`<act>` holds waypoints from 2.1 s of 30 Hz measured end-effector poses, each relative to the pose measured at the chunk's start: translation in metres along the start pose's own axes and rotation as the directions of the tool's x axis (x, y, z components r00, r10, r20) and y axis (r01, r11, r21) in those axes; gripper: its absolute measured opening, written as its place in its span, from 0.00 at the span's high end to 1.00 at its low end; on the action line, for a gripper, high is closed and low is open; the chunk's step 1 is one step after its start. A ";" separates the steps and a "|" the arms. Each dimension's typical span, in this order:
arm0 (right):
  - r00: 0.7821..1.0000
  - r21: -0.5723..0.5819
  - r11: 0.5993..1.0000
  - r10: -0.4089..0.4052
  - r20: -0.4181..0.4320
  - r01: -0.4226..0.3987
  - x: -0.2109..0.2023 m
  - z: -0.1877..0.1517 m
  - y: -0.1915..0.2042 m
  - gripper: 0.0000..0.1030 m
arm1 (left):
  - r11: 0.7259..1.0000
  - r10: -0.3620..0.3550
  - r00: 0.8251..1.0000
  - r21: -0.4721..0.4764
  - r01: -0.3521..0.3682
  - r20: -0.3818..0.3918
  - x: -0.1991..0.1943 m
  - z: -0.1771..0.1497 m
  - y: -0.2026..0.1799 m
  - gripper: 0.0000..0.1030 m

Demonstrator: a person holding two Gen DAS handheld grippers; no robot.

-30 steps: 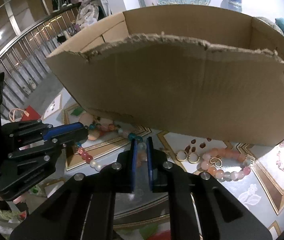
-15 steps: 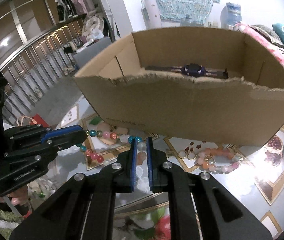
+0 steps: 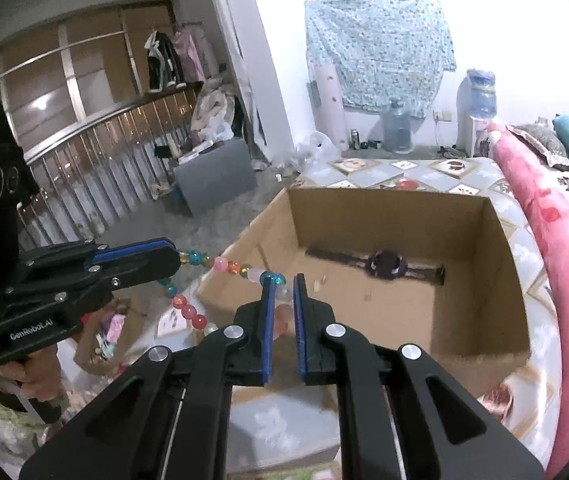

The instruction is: Organize jewelry

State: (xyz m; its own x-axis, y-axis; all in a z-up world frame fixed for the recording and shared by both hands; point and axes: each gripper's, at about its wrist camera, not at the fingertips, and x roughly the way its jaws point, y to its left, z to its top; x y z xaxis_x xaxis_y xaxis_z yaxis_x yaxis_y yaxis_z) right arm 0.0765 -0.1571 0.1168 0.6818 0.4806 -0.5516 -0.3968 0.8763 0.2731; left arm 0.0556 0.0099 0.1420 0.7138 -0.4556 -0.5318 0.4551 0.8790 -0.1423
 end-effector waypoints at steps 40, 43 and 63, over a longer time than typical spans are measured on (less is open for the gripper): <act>0.991 0.112 0.993 0.040 -0.125 -0.026 0.024 0.003 -0.081 0.85 | 0.998 0.031 0.999 -0.050 -0.033 -0.038 0.049 -0.030 0.043 0.91; 0.997 0.103 0.994 0.036 -0.068 -0.029 -0.005 -0.008 -0.083 0.79 | 0.999 0.005 1.000 -0.044 -0.005 -0.010 0.036 -0.042 0.034 0.88; 0.955 -0.160 0.970 -0.212 -0.207 0.181 0.016 -0.123 -0.045 0.63 | 0.998 -0.026 0.981 0.043 0.035 -0.190 0.079 -0.136 -0.035 0.84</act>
State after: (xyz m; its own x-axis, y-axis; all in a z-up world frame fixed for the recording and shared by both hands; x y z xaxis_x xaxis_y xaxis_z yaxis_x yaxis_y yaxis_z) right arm 0.0293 -0.1929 -0.0012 0.6084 0.2664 -0.7476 -0.3600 0.9321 0.0392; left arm 0.0239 -0.0374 -0.0083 0.5875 -0.4438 -0.6767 0.5025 0.8555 -0.1248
